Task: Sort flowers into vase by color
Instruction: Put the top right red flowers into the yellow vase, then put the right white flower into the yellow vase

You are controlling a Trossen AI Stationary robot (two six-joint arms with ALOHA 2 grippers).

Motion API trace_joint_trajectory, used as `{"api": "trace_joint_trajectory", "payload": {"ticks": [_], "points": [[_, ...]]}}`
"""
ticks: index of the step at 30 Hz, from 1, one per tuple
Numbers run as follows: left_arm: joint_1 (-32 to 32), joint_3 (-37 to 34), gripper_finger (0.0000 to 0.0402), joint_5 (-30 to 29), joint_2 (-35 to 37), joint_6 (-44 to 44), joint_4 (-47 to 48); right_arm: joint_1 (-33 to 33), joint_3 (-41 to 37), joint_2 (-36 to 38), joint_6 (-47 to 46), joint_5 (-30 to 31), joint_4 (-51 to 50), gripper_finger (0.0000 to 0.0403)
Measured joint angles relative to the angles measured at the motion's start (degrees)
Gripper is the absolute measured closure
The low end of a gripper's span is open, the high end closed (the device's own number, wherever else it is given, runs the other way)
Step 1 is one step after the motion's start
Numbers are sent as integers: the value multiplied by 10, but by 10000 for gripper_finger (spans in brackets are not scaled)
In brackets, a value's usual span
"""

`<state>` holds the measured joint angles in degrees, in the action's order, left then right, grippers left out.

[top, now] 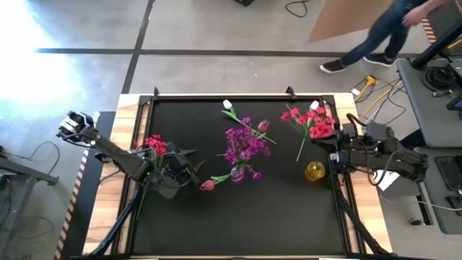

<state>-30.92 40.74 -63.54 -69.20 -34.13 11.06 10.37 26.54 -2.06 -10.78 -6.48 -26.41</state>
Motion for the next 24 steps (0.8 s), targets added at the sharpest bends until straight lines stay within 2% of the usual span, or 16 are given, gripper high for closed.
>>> {"api": "trace_joint_trajectory", "payload": {"ticks": [7, 14, 24], "points": [[1, 18, 173, -1, 9, -35, 103, 0, 82, -66, -64, 5, -151, 332], [16, 5, 173, -11, 32, -43, 109, 0, 186, -174, -137, 5, -381, 279], [66, -8, 173, 5, 41, -37, 124, 0, 302, -323, -188, 16, -638, 240]]}}
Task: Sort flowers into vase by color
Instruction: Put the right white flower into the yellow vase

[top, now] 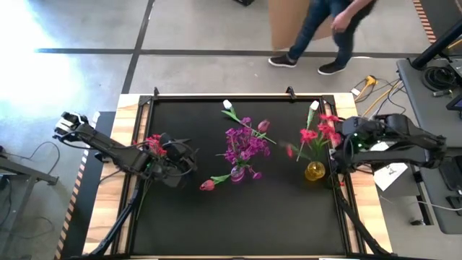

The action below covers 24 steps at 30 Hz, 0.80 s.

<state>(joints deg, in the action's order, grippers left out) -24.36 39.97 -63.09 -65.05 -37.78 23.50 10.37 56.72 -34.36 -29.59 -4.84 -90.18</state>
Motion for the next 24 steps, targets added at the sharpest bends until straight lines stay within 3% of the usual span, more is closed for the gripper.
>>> {"api": "trace_joint_trajectory", "payload": {"ticks": [6, 11, 17, 24], "points": [[5, 0, 173, 9, -2, 1, 15, 0, 95, -30, 5, -5, 2, 230], [5, 0, 173, 11, -1, 15, 15, 0, 185, -28, 6, 40, 23, 229], [6, 0, 173, 8, -1, 28, 15, 0, 227, -28, 10, 155, 106, 229], [10, 0, 173, 6, -1, 39, 14, 4, 188, -104, -10, 391, 222, 229]]}}
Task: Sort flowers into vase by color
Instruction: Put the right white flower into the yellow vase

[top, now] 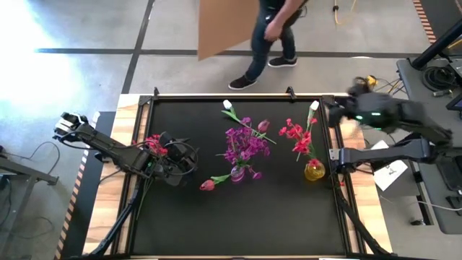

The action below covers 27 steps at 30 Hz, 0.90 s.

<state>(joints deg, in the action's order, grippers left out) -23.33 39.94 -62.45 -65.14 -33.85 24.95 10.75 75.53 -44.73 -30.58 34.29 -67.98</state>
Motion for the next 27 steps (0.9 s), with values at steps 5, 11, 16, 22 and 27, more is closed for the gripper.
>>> {"api": "trace_joint_trajectory", "payload": {"ticks": [5, 11, 16, 22, 27], "points": [[0, 0, 173, 0, 0, 2, -1, 71, 2, -115, 7, 38, 23, 233], [-7, 0, 173, 46, 0, -1, 0, 247, 8, -236, 28, -42, 43, 248], [-30, 0, 173, 71, 0, -23, 35, 361, -3, -315, 51, -113, 94, 257], [-56, -3, 173, 75, 0, -95, 87, 440, -26, -399, 66, -135, 124, 253], [-60, -43, 173, 91, 0, -138, 81, 448, -87, -437, 54, -138, 208, 228]]}}
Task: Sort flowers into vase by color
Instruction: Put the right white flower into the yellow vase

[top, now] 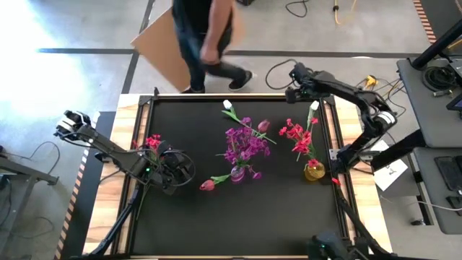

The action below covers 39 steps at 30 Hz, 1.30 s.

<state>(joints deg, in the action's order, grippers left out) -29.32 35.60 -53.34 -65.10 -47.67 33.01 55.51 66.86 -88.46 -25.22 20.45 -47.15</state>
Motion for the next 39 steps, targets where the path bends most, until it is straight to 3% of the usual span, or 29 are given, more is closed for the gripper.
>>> {"api": "trace_joint_trajectory", "payload": {"ticks": [6, 13, 20, 25, 32, 35, 39], "points": [[0, -63, 173, 52, -1, -62, -68, 4, -65, -19, -36, 24, 87, 191], [10, -119, 173, 60, -4, 2, -250, 11, -98, -24, -102, 69, 120, 175], [30, -159, 173, 60, -4, 38, -356, 3, -105, -48, -150, 70, 99, 201], [43, -162, 173, 64, -4, 64, -360, -29, -134, -55, -226, 84, 67, 221], [76, -154, 173, 125, -4, 121, -360, -52, -178, -55, -302, 109, 100, 253], [76, -155, 173, 127, -4, 122, -360, -57, -186, -55, -304, 109, 109, 277], [76, -160, 173, 130, -4, 116, -360, -67, -217, -52, -375, 104, 123, 324]]}}
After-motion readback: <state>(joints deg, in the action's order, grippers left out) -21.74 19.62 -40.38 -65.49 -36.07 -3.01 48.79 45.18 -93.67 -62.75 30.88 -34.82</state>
